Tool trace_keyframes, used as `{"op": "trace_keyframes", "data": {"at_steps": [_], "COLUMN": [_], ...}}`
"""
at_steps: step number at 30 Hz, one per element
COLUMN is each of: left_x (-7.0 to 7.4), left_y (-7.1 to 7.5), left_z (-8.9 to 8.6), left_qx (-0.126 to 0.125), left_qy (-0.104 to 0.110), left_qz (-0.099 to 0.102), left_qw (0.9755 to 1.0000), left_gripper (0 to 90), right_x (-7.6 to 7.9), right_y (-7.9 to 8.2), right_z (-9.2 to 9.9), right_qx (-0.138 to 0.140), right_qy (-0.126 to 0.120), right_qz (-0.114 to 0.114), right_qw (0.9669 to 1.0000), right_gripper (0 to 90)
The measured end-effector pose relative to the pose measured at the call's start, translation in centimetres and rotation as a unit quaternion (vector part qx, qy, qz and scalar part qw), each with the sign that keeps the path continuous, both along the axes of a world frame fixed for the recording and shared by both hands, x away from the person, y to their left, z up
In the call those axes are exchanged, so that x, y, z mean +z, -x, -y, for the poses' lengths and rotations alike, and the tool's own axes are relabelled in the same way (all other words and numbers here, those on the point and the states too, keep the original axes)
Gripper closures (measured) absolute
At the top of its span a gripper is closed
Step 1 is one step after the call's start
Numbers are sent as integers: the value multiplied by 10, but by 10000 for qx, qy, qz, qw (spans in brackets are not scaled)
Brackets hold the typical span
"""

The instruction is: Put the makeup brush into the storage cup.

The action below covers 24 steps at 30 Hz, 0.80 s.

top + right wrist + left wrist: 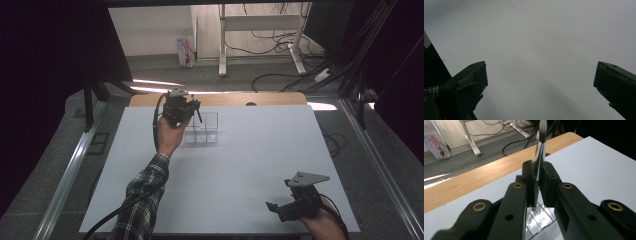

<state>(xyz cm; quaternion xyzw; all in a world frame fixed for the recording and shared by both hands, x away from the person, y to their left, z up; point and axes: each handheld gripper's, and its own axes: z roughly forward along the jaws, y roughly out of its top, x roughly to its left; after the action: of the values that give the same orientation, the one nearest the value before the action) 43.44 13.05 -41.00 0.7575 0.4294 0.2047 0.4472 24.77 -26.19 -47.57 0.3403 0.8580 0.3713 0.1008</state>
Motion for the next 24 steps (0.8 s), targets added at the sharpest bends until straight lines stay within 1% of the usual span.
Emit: {"op": "trace_keyframes", "data": {"at_steps": [7,10,24], "left_x": [-9,-13,-34], "left_y": [-1,-1,-4], "left_z": [0,0,2], "left_qx": [-9,-7,-52], "left_qy": [1,-34,-11], "left_qz": [-72,-90,-299], "left_qw": [10000,10000,9995], "left_gripper": [828,827,827], "right_x": [0,0,-1], "right_y": [0,0,0], "right_z": [0,0,-1], "right_qx": [-8,-4,7], "right_qy": [2,1,42], "right_qz": [-13,-13,-18], "right_qw": [10000,10000,10000], "right_gripper": [0,0,0]}}
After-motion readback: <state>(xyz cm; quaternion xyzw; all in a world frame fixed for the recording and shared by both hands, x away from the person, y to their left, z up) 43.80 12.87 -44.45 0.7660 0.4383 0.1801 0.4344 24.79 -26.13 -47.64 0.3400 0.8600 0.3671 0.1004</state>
